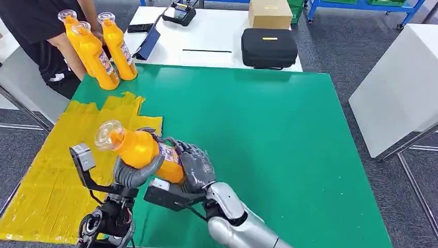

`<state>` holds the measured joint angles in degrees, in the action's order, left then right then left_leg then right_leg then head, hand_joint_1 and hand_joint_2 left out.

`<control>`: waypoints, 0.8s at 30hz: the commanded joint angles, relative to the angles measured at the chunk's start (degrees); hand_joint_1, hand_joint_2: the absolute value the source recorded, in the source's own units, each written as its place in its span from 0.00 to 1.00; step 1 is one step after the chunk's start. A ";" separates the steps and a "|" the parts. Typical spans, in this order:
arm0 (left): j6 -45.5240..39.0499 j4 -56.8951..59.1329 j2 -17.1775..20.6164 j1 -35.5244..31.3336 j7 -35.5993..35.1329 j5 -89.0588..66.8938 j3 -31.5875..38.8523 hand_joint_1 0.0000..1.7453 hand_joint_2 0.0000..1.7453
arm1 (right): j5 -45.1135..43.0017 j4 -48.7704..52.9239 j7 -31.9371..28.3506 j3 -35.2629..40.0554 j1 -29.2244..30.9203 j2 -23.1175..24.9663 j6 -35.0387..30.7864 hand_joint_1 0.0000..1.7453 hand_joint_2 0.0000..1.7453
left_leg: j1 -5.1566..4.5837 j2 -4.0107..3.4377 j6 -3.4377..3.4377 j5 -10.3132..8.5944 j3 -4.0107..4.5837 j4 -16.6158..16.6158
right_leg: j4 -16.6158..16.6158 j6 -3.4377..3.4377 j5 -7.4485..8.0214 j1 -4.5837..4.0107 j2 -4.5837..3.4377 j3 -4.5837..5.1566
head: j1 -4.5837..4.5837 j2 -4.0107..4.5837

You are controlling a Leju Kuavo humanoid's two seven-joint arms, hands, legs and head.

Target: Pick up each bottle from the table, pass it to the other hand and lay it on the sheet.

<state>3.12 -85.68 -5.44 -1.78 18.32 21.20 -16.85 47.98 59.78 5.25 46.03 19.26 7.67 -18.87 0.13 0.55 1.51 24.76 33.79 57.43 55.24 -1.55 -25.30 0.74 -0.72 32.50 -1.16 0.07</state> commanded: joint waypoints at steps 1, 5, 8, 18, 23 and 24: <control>0.10 -3.71 -0.16 2.33 -0.16 -2.70 9.67 1.00 1.00 | 2.32 12.47 -0.95 -3.64 -7.66 -6.65 -2.20 0.00 0.00 | 0.00 0.00 -0.04 0.06 -0.07 -0.02 | -0.02 0.03 -0.05 -0.01 0.06 -0.08 | 0.02 0.00; 0.16 -3.33 -0.65 2.12 -0.12 -3.09 9.42 1.00 1.00 | 2.51 11.78 -1.01 -3.80 -7.37 -5.92 -1.87 0.00 0.00 | 0.00 0.08 -0.07 0.07 -0.06 0.01 | 0.01 0.07 -0.08 -0.02 0.18 -0.08 | 0.02 0.00; -3.65 -4.34 -0.62 3.56 1.14 -5.25 12.56 1.00 1.00 | 2.94 18.85 -1.92 -9.11 -12.07 -4.60 -6.41 0.00 0.00 | 0.00 -0.03 -0.08 0.08 -0.09 -0.01 | -0.01 0.07 -0.06 -0.02 0.07 -0.08 | 0.02 0.00; -21.66 -6.54 0.87 11.88 7.60 -30.47 21.81 1.00 1.00 | 0.68 43.39 -9.60 -23.70 -26.10 -7.73 -6.25 0.00 0.00 | -0.02 0.01 -0.05 0.15 -0.07 -0.02 | -0.01 0.05 -0.15 0.01 0.08 -0.09 | 0.02 0.00; -43.12 -1.20 -1.27 11.50 -2.99 -84.84 21.26 1.00 1.00 | -2.61 43.77 -13.33 -22.28 -26.77 -9.00 -8.34 0.00 0.00 | -0.04 0.11 -0.09 0.11 -0.02 -0.09 | -0.06 0.06 -0.11 0.03 0.18 -0.01 | 0.00 0.00; -43.12 2.03 -1.30 11.36 -5.16 -91.07 19.56 1.00 1.00 | -2.93 42.90 -13.19 -21.28 -26.02 -9.52 -8.51 0.00 0.00 | -0.04 0.08 -0.07 0.10 0.04 -0.07 | -0.07 0.04 -0.08 0.03 0.12 0.05 | 0.02 0.00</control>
<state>-31.21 -91.95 -5.05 9.80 20.80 -31.20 1.79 47.03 99.28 -6.17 25.66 -5.43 0.83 -26.58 0.12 0.60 1.49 24.84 33.99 57.42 55.22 -1.54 -25.34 0.75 -0.70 32.71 -1.14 0.07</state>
